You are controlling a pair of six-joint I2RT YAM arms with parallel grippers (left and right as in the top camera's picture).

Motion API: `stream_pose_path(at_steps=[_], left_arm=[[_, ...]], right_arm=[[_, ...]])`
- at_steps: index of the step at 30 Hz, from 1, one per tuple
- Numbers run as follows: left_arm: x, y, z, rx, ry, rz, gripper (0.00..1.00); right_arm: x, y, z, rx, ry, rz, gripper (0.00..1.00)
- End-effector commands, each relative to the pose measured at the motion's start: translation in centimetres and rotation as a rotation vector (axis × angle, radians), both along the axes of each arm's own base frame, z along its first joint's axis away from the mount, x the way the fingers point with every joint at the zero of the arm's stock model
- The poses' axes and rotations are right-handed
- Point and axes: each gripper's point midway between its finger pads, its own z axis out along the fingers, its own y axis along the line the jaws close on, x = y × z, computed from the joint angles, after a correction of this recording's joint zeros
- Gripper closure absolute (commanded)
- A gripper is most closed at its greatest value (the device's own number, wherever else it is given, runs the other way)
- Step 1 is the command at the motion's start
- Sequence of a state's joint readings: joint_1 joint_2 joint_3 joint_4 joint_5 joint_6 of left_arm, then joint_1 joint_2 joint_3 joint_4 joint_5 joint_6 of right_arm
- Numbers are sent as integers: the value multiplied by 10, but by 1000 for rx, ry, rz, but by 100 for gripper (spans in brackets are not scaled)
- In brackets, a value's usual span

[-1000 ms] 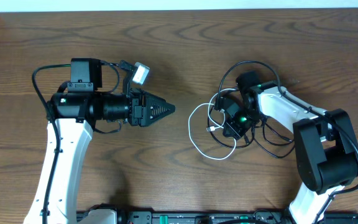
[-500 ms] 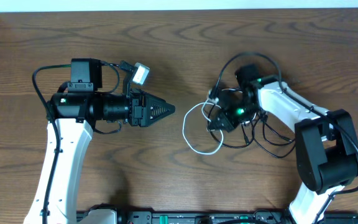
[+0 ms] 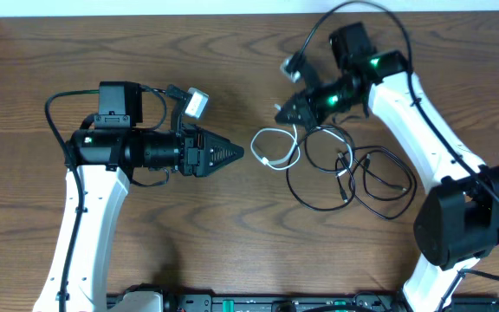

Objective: Untangle cables

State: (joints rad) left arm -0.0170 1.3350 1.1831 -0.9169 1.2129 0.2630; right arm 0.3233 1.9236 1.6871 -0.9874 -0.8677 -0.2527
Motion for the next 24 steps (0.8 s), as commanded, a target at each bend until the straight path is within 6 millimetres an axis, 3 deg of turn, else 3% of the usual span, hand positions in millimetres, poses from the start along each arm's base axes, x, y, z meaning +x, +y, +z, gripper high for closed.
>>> stream_pose_path(at_steps=[1,6,15,19,22,24], left_arm=[[1,0,2,7,-24,-7,31],[1,0,2,9,-34,-11,31],[1,0,2,9,-37,-12,31],[1,-1,3,4,-61,-26,31],[-1,-4,11,-38,-97,-55,31],[-3,-8,21,-89,-148,-89,23]], right_arm=[[14,5,51,62,-91,-2,99],[31,-2,95,27,-186,-73,99],[41,-18,170,-9,-344,-190,99],[41,-29,187,-50,-392,-235,99],[40,-37,190,-90,-402,-263,99],[37,-38,187,-101,-386,-263,99]])
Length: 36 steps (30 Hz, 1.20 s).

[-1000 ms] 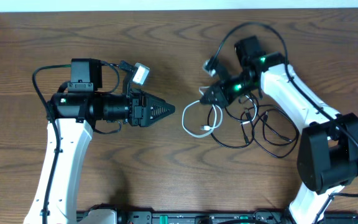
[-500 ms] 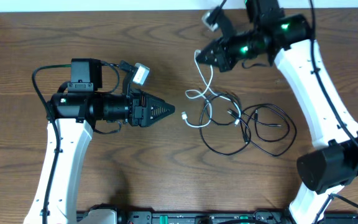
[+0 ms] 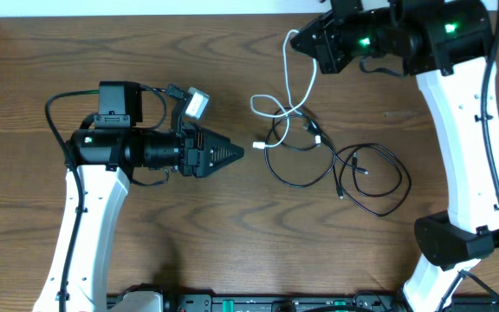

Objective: Untangle cables

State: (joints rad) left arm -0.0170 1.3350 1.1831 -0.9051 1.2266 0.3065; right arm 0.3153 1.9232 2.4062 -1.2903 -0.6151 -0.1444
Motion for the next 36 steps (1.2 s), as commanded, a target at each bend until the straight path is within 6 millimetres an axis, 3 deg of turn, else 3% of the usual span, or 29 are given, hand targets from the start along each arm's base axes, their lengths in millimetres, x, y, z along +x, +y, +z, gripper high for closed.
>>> stream_pose_path(at_steps=[1,8,16,21,32,36], left_arm=[[-4,-8,22,-101,-119,-82,21],[3,-19,36,-128,-290,-145,15],[-10,-69,39,-152,-434,-325,14],[-10,-95,24,-117,-461,-377,14],[19,-116,0,-94,-532,-382,13],[26,-117,3,-78,-574,-363,13]], right_arm=[[3,-12,1,-35,1,-60,99],[-12,1,1,-1,42,2,99],[-20,11,4,33,72,25,99],[-23,12,3,43,105,19,99],[-34,14,0,57,152,48,99],[-35,12,-1,48,148,59,99]])
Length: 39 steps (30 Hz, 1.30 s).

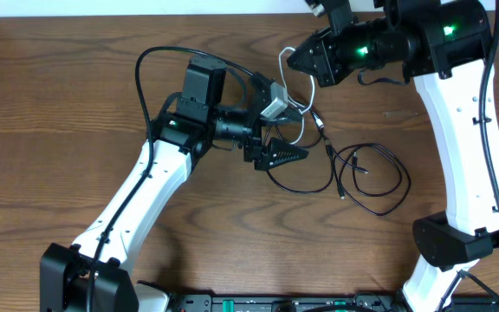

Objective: Untangle cables

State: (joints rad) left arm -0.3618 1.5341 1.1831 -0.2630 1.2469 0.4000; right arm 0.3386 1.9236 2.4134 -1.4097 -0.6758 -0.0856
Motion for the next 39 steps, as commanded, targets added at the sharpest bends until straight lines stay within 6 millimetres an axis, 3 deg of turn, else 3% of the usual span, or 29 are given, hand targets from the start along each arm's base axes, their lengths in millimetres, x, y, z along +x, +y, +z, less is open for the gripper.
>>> stream_pose_path(at_steps=[1,8,15,22,24,27,28,29,34,39], left_arm=[[5,-1,9,-4,-50,19,13],[4,0,13,-1,81,53,9],[25,1,5,54,17,161,8],[31,-8,6,66,-45,190,2],[31,-10,7,65,-54,190,13],[30,-11,7,62,-45,190,60],[30,-11,7,61,-28,195,68],[30,-11,8,60,-2,203,93],[27,-10,15,50,3,210,92],[18,-5,38,20,-50,212,92]], right_arm=[[-4,1,8,26,-17,25,99],[5,-11,9,28,-27,-5,99],[-1,-6,12,57,-12,21,99],[-6,-2,16,87,1,47,99],[-6,-2,15,86,6,47,99],[-7,-3,14,81,13,45,99],[-7,-4,13,76,14,41,99],[-6,-5,12,66,14,33,99],[-3,-9,9,45,11,15,99],[-1,-12,6,22,7,-2,99]])
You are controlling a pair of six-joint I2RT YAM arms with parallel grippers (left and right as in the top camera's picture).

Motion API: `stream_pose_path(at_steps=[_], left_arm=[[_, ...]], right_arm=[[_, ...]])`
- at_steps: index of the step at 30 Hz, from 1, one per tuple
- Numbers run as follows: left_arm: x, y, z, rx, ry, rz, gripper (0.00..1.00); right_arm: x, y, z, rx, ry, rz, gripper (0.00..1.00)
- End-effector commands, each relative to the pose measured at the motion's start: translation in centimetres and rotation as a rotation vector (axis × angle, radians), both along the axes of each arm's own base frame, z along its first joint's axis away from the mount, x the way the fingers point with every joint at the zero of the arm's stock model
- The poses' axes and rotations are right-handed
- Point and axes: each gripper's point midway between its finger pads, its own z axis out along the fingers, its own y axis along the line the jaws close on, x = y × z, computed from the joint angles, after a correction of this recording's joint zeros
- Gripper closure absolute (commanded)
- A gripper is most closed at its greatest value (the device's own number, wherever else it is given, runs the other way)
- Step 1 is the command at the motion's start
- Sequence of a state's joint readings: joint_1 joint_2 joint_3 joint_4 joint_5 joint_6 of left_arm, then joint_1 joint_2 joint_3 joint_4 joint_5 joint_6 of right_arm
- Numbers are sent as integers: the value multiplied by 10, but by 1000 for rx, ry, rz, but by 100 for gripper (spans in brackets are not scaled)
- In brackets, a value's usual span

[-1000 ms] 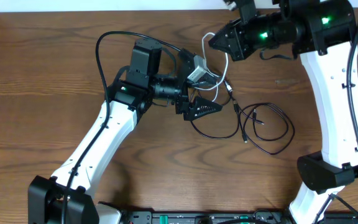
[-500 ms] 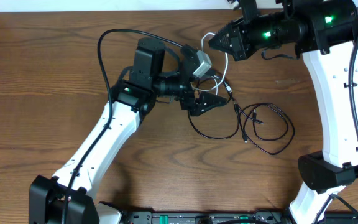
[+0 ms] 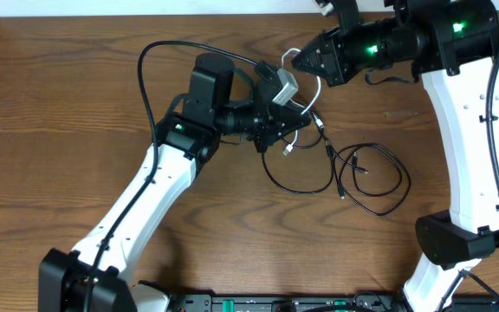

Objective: Untangle cables

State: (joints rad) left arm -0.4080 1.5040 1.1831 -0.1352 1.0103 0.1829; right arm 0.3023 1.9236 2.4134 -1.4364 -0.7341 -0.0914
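A white cable [image 3: 311, 94] hangs from my right gripper [image 3: 294, 59], which is shut on its upper end near the table's far edge. The cable loops down to the wood, and its plug [image 3: 287, 149] lies by the black cable [image 3: 300, 185]. The black cable lies in loose loops, its further coils [image 3: 379, 178] spreading to the right. My left gripper [image 3: 286, 130] sits right over the spot where the white and black cables cross. Its fingers are dark against the cables, so I cannot tell how its jaws stand or whether they hold anything.
The wooden table [image 3: 76, 69] is bare to the left and front. The left arm [image 3: 154, 186] reaches diagonally across the middle. The right arm's white column [image 3: 470, 156] stands along the right side. A dark rail [image 3: 275, 303] runs along the front edge.
My left gripper has moved a little up and back, from beside the black loop onto the crossing of the white and black cables. The right gripper still holds the white cable, shifted slightly right.
First my right gripper was low at the tangled cables and my left rested far left. Then the right held the white cable raised near the far edge. Later the left arm had reached across to the black loop, and now it is at the crossing.
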Motion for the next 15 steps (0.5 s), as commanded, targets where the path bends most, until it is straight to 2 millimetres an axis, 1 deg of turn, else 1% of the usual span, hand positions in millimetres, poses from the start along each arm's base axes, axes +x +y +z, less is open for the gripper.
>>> stream_pose_path(at_steps=[1,2,3,4,5,6,7,10,12,15], left_arm=[[-13,6,39,-42,-85,6,92],[-15,7,45,-46,-94,18,92],[-16,10,52,-50,-101,42,93],[-16,13,58,-53,-107,65,92],[-17,16,66,-59,-114,90,93],[-19,20,73,-66,-122,112,92],[-21,23,79,-73,-128,122,92],[-29,35,95,-91,-148,148,93],[-32,44,102,-94,-159,168,93],[-36,58,109,-95,-167,202,92]], right_arm=[[2,-4,3,-20,-31,-10,99],[4,-6,1,-33,-35,-20,96],[6,-9,-1,-54,-41,-35,85],[9,-12,-3,-75,-47,-51,66],[11,-15,-6,-97,-50,-67,30],[14,-21,-10,-131,-56,-91,8],[16,-24,-12,-156,-59,-108,1],[22,-39,-23,-247,-62,-167,1],[23,-47,-29,-288,-39,-213,1],[31,-70,-39,-371,10,-370,1]])
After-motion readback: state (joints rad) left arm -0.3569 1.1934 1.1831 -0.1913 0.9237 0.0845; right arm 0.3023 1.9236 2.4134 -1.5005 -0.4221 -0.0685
